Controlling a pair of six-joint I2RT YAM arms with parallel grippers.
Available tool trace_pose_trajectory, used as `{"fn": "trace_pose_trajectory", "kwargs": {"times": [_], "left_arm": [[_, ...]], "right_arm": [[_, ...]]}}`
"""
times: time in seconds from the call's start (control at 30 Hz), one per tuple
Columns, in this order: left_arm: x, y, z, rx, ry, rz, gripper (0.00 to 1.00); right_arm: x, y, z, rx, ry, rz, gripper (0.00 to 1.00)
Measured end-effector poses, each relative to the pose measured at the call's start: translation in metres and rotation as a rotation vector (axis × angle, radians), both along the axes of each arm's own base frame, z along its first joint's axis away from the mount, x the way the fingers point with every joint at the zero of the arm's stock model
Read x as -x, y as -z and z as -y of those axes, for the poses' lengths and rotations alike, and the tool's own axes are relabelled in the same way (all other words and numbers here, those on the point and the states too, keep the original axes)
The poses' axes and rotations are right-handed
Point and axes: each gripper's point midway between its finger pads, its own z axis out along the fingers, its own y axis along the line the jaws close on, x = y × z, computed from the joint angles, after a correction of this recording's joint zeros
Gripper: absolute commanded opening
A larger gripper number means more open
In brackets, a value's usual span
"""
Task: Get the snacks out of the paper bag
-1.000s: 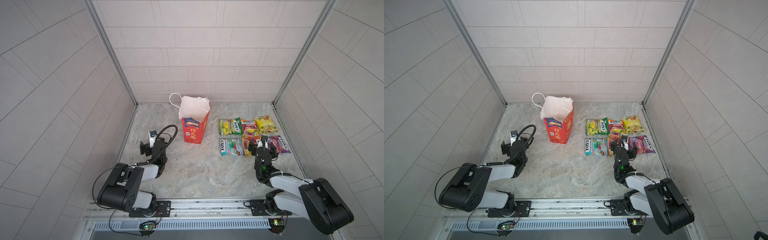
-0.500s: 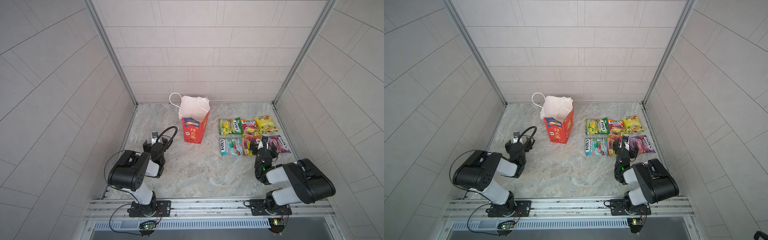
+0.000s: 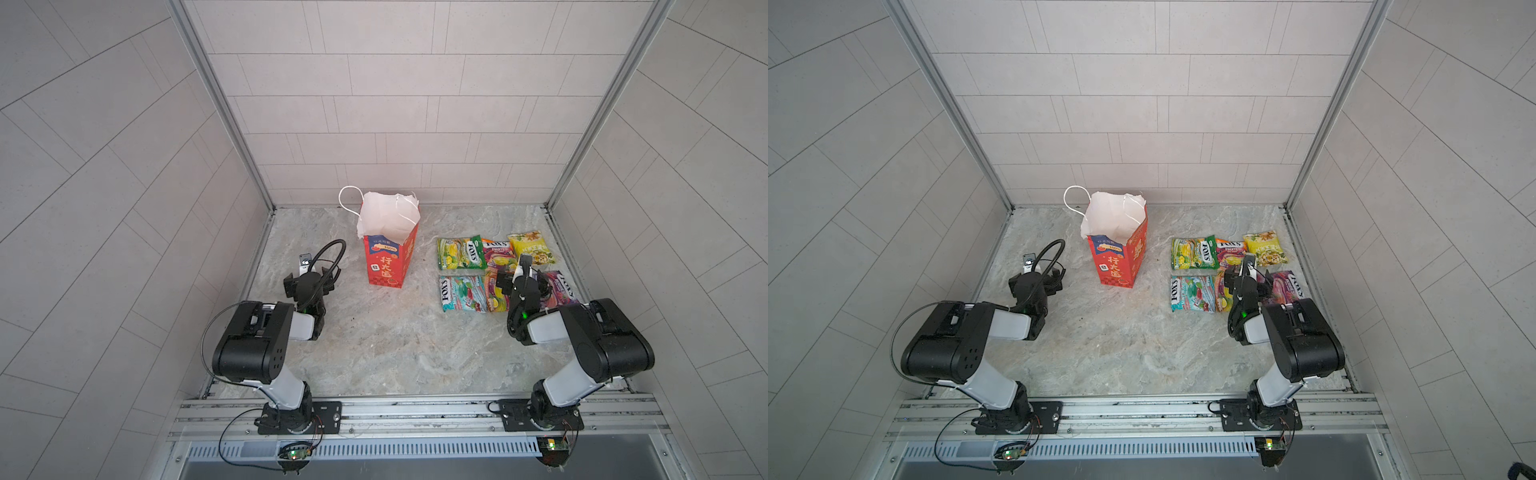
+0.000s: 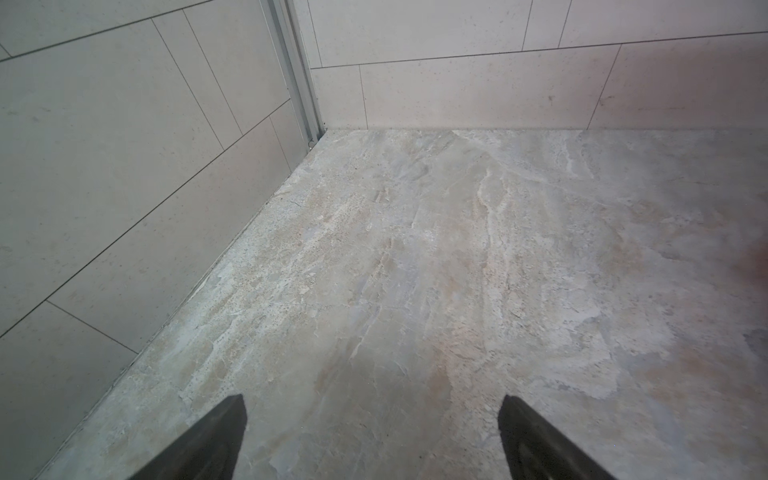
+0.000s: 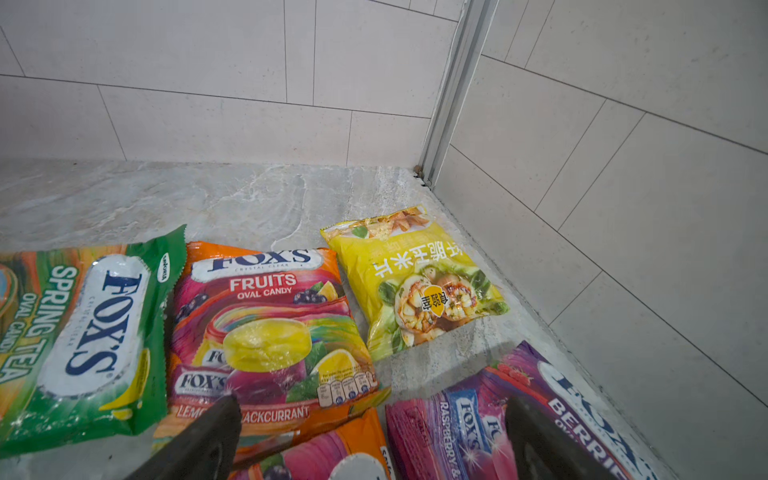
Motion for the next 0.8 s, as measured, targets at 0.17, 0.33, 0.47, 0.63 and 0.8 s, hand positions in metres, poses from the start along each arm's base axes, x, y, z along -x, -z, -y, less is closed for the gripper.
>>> {"fn": "trace_pose_trajectory", "kwargs": {"times": [0.17,0.33,0.47,0.63,0.8], "left_arm": [[0.0005,0.0019,0.0005,0.001,0.003,-0.008,1.00],[0.0005,0.0019,0.0006,0.001,0.003,-0.008,1.00],[0.0005,0.0019,0.0006,0.001,0.003,-0.008,1.00],[0.0005,0.0019,0.0006,0.001,0.003,-0.008,1.00],[0.0005,0.0019,0.0006,0.004,0.002,-0.007,1.00]], "right_arm": [[0.0021,0.0082,0.0003,0.001,0.001,-0.040,1.00],[0.0026,0.0093,0.0003,0.001,0.001,-0.045,1.00],[0.0027,0.0094,0.0003,0.002,0.001,-0.045,1.00],[0.0027,0.0095,0.0003,0.002,0.001,-0.046,0.99],[0.0024,0.0098,-0.0002,0.002,-0.003,-0.047,0.99]]}}
